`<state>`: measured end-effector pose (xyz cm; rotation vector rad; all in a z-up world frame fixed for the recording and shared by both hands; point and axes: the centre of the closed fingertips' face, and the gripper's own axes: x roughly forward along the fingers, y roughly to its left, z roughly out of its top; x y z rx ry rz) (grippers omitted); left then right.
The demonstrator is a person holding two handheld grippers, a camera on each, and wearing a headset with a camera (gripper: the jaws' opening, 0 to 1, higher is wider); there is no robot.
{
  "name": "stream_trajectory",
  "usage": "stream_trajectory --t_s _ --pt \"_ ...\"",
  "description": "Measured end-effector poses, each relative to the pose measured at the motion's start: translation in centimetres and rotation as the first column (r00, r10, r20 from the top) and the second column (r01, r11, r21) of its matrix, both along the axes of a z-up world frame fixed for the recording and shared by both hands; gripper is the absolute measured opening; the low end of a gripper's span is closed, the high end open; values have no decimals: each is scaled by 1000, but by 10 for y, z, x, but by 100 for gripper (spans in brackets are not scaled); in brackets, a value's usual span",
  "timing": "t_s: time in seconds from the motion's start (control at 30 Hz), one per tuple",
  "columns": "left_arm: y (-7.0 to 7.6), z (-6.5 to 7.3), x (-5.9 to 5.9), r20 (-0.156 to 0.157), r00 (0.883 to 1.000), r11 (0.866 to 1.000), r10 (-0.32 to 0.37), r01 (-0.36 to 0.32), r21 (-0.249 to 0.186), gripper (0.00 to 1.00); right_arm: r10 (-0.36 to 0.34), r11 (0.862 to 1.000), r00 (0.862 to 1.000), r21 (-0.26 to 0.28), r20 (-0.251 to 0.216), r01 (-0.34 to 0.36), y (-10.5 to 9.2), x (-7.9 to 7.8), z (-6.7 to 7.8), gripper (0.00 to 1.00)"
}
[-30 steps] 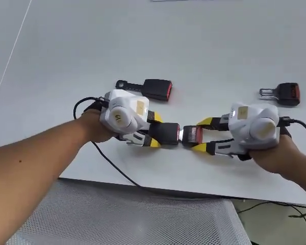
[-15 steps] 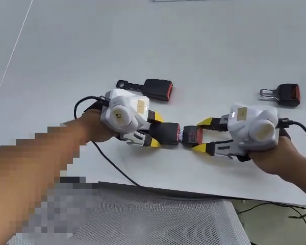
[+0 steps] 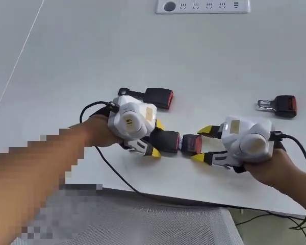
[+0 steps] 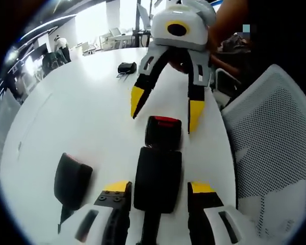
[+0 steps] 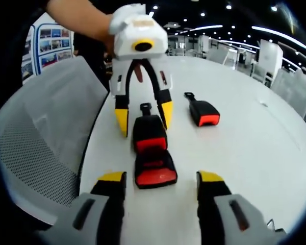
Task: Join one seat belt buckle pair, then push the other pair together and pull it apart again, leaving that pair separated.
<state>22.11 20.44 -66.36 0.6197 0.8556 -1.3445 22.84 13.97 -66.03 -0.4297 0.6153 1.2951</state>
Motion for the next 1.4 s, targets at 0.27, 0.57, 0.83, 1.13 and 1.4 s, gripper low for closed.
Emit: stream_trajectory --t_s 0.27,0.57,0.83,1.13,1.4 --pt "2 17 4 15 994 994 105 -105 -31 80 -74 997 997 37 18 73 -11 8 18 80" --pt "8 34 8 61 988 989 143 -141 -34 88 -151 988 988 37 35 150 -39 22 32 84" --pt "25 46 18 111 981 987 158 -159 2 90 -228 973 972 -12 56 229 -85 47 39 88" --pt "43 67 36 160 974 986 161 -166 21 89 -254 965 964 -39 84 258 -121 63 53 89" --pt "43 73 53 172 970 984 171 -176 17 89 -270 961 960 -50 68 274 -148 77 57 87"
